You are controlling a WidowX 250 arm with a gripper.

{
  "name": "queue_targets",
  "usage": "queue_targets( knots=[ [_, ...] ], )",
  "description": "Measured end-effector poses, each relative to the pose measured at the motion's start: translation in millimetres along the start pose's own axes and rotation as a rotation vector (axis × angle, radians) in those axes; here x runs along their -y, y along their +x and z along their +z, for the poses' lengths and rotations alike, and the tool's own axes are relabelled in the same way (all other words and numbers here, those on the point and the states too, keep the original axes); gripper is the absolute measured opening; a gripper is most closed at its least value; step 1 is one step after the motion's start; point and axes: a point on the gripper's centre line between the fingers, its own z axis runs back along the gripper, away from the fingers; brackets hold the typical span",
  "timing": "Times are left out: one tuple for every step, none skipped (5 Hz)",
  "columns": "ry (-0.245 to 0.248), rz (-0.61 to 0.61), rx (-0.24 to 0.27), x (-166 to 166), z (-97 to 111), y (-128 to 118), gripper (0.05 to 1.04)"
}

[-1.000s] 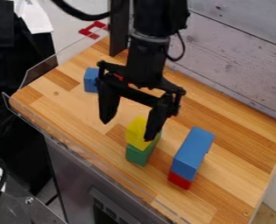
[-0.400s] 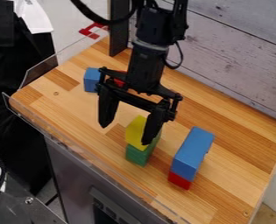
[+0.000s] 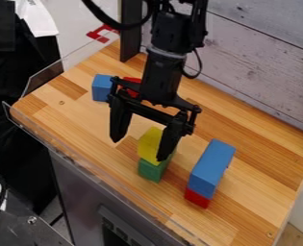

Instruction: Remove the yellow cube from the green block and put it on top of the blue and red cubes

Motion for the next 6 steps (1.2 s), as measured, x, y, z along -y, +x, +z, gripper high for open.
queue_targets(
  knots=[
    [-0.007,0.004,-0.005,1,-2,0,0.999],
    [-0.01,0.005,0.001,1,-2,2,0.999],
    [-0.016,0.018,-0.004,2,-3,7,0.999],
    [-0.02,0.011,-0.013,3,-5,12,0.999],
    [-0.044,0.015,-0.024,4,-9,15,0.962],
    [-0.079,0.023,-0.002,-1,-8,20,0.681]
  ],
)
